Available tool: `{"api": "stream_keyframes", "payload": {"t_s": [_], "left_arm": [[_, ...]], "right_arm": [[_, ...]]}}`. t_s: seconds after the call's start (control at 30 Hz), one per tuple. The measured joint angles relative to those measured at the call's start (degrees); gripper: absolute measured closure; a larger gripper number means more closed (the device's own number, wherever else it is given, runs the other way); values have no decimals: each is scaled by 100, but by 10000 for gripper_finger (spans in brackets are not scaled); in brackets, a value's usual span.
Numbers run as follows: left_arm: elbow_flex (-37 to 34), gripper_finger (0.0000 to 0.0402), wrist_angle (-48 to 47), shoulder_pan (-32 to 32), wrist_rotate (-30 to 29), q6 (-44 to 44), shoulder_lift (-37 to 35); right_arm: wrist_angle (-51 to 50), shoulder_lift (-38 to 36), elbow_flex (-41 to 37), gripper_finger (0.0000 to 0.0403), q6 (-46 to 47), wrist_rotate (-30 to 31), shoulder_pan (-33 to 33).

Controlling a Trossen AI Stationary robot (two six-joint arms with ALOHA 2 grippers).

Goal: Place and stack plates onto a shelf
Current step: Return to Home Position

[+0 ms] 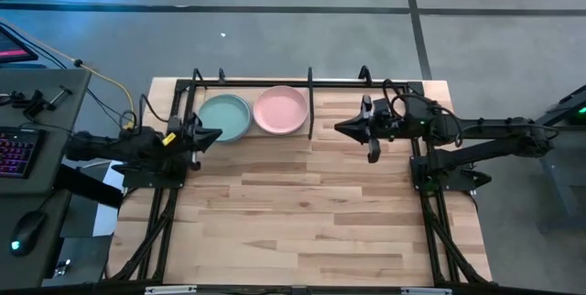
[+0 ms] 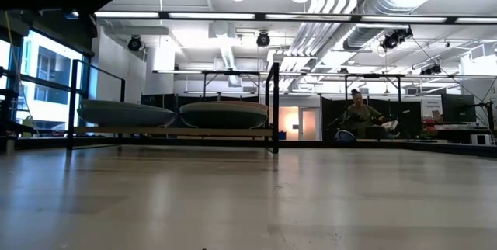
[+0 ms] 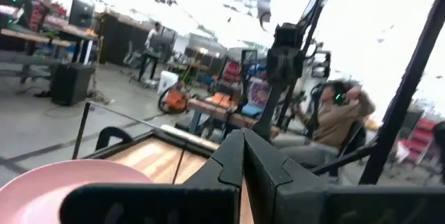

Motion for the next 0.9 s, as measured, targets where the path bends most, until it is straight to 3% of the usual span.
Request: {"api": "stream_keyframes", "payload": {"t_s": [0.13, 0.4, 0.67, 0.9], "left_arm": [[-441, 402, 72, 1, 105, -71, -720], [-845, 402, 36, 297, 737, -337, -673], [-841, 402, -355, 1210, 1648, -696, -689], [-841, 402, -605, 1394, 1637, -1051, -687]], "right_arm": [[-61, 4, 0, 401, 87, 0, 0], [-89, 0, 0, 402, 666, -409, -2], [-238, -19, 0, 403, 1031, -966, 0], [-1495, -563, -32, 403, 738, -1207, 124]]}}
